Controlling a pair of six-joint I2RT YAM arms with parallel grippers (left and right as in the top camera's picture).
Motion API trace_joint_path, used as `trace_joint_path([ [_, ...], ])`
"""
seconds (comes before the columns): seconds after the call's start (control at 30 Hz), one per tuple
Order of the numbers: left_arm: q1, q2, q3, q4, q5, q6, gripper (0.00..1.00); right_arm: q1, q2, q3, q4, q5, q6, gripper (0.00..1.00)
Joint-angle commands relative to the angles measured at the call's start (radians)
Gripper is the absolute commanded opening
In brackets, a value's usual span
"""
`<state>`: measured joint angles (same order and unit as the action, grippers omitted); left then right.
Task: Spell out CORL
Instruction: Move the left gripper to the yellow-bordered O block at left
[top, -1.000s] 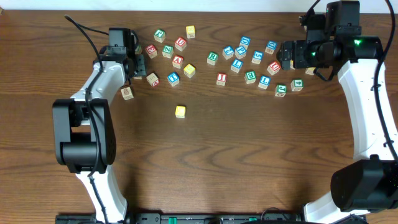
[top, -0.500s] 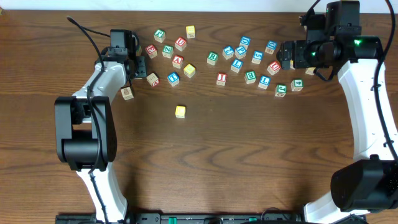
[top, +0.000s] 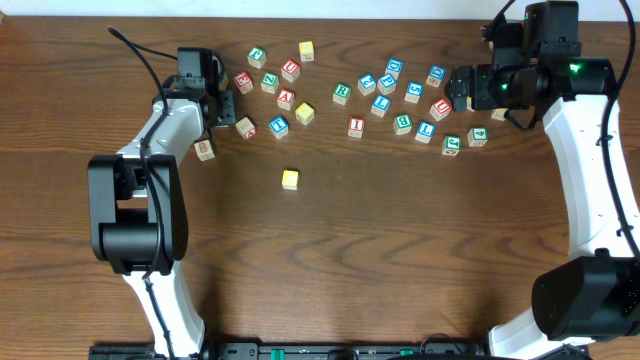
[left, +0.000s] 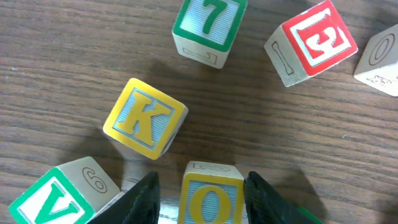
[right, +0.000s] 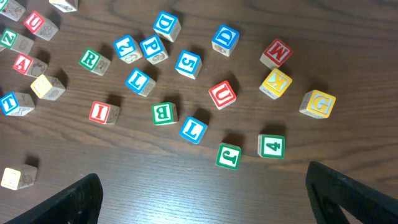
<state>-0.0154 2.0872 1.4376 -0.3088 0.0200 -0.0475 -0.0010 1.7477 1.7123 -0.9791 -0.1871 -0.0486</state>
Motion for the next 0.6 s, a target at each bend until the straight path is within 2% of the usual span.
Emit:
trace_joint_path([
  [0.0, -0.013, 0.017, -0.013, 0.003, -0.001, 0.01, 0.44, 0.016, -0.004, 0.021, -0.002, -0.006, -0.012, 0.99],
  [0.57, -0.021, 0.017, -0.015, 0.016, -0.006, 0.01, 0.43, 0.016, -0.004, 0.021, -0.002, -0.006, -0.012, 0.99],
])
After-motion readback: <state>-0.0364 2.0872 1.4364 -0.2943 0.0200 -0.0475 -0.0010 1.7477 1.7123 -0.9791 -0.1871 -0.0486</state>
